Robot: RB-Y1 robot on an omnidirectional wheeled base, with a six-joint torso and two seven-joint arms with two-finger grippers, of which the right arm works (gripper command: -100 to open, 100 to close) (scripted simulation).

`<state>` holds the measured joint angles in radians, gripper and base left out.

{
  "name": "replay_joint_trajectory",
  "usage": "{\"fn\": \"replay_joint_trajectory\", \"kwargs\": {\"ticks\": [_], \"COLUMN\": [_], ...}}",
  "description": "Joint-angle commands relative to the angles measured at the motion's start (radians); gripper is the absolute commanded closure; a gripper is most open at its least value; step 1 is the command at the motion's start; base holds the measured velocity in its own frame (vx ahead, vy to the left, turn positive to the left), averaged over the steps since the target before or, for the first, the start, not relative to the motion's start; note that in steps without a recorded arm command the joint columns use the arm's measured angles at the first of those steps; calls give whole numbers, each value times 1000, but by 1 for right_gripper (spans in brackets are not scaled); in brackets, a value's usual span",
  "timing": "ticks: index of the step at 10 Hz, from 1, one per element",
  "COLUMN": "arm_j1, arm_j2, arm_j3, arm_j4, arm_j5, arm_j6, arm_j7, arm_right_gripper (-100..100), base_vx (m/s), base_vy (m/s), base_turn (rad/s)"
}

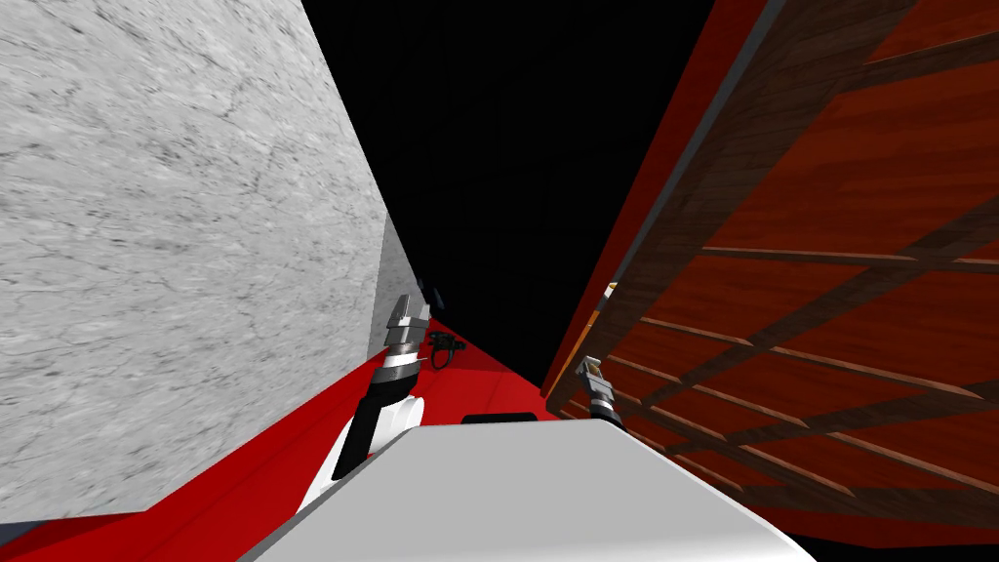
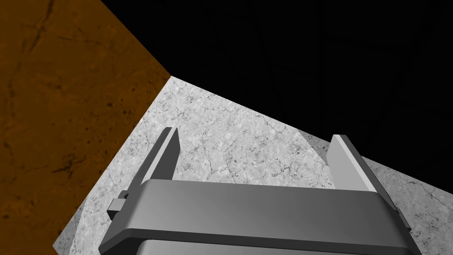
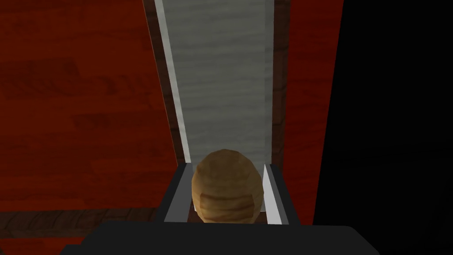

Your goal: Pull the door open

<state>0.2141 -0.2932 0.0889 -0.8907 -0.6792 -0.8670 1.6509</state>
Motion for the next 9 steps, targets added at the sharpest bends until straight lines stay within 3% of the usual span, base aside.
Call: {"fn": "replay_joint_trajectory", "kwargs": {"ticks": [1, 9], "arm_j1": [-1, -10], "arm_j2": [1, 0], "arm_j3": [0, -1], "arm_j4": [1, 12], "arm_j5": [0, -3], "arm_j6": [-1, -3], "arm_j7": [-38, -237], "arm_right_gripper": [100, 100], "base_vx": [-20, -23], "base_vy": [-1, -1], "base_turn": [17, 21]}}
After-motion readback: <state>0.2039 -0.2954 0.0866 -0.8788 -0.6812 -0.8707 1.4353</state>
